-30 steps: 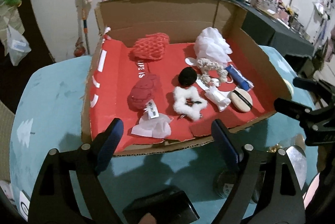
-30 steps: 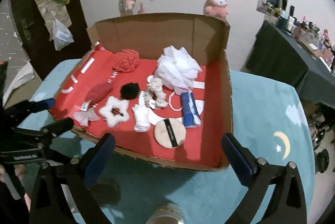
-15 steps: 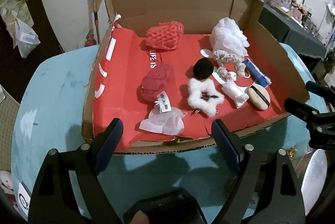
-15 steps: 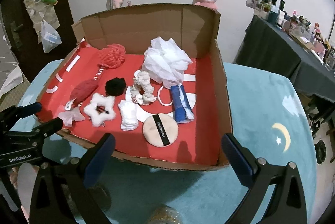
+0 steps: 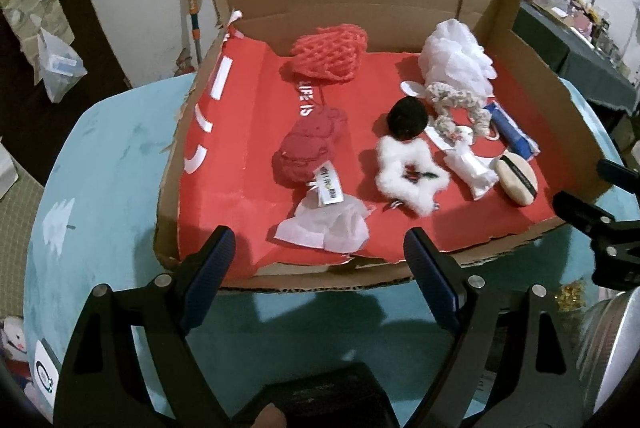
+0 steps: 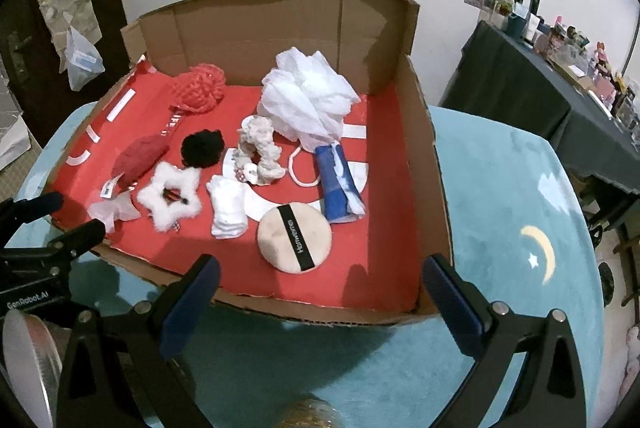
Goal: Organize soft objects
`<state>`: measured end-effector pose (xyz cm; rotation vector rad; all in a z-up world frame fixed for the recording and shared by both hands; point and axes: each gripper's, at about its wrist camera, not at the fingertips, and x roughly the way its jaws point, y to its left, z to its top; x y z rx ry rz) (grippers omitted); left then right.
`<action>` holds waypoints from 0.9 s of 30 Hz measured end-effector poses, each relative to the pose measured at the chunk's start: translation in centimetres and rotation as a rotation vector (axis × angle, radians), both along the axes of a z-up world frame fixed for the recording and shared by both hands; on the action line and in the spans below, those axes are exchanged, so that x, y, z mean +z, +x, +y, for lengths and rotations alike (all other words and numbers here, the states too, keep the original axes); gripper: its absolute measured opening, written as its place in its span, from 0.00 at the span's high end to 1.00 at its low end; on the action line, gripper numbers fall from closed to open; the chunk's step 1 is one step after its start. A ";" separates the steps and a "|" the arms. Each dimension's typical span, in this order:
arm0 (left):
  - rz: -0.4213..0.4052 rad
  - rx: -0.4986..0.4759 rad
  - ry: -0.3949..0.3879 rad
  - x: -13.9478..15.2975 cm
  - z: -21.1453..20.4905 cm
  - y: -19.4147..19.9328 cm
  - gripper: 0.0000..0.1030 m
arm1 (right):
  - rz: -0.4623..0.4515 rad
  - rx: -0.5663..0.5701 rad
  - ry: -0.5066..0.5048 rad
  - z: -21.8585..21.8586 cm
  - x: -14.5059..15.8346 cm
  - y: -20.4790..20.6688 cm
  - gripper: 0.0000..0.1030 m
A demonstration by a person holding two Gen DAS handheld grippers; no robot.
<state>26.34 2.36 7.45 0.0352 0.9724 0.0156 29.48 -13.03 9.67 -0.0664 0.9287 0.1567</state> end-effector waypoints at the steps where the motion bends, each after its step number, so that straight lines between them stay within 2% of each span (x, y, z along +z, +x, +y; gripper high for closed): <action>1: 0.002 0.005 -0.003 0.0 0.1 0.0 0.16 | -0.001 0.001 0.005 -0.1 0.0 0.0 0.00; 10: 0.014 0.017 0.007 -0.4 0.2 0.2 0.16 | -0.004 0.000 0.017 -0.2 0.0 -0.2 0.00; 18: 0.013 0.051 -0.016 -0.4 0.7 0.5 0.16 | -0.010 -0.004 0.007 0.0 -0.1 -0.2 0.00; 27: 0.003 0.041 -0.005 -0.5 0.4 0.5 0.16 | -0.027 -0.015 0.014 0.0 -0.1 -0.4 0.00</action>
